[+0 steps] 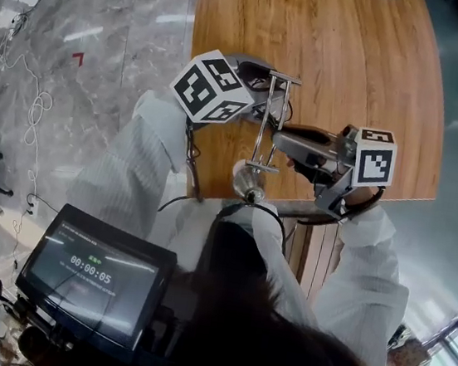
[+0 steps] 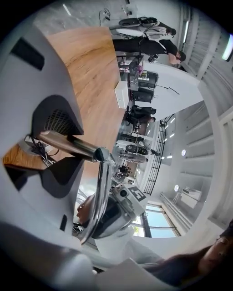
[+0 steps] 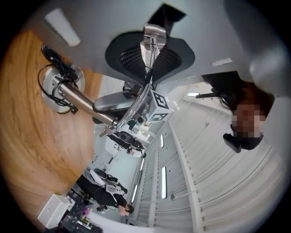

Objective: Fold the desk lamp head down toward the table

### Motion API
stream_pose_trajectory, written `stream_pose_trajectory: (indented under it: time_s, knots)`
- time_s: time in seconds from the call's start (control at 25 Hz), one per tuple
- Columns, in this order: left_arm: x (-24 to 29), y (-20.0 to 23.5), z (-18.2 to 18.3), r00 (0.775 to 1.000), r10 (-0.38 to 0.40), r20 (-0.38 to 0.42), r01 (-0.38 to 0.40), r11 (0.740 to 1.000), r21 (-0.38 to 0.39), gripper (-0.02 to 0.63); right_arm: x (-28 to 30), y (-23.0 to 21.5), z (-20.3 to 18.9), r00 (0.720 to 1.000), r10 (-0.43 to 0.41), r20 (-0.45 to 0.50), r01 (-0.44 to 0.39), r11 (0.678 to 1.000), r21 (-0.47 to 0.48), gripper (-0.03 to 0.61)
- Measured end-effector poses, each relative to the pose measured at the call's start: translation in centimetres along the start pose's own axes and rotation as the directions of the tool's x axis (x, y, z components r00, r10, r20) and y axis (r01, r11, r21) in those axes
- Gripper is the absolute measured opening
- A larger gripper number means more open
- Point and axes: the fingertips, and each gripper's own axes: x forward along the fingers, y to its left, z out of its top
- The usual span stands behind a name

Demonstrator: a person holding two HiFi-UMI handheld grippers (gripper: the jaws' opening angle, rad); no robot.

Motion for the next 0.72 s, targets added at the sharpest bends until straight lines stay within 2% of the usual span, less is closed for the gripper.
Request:
stream_pose_trajectory:
  time_s: [0.12,0.24,0.4,0.52,0.72]
  knots:
    - [-0.3,-0.5,0.1,0.999,-0.047,0.012,0.046,0.999,0.025,0.147,0.2,-0.4,-0.8,0.999,0.002,0.036,0.003,0.992,-0.124,0.048]
    - [-0.7,-1.1,0.6,0.995,-0.094,0.039,0.092,0.994,0.058,0.147,0.2,-0.3,-1.1,0.999,-0.008,0.050,0.021,0.965,-0.260,0.055]
    - [-1.6,-1.6,0.7,0.993,-0.110,0.040,0.104,0.986,0.126,0.146,0.3,-0.2,-1.6,0.997,-0.053,0.058,0.072,0.914,-0.399,0.060]
    - [-1.7,-1.8,0.2,0.995,-0.099,0.029,0.094,0.984,0.150,0.137,0.1,-0.5,-2.0,0.993,-0.096,0.067,0.117,0.862,-0.493,0.066]
    - [-1.6,-2.1,-0.4,0.996,-0.087,0.005,0.085,0.979,0.183,0.129,0.2,-1.7,-2.7,0.985,-0.154,0.079,0.170,0.782,-0.600,0.064]
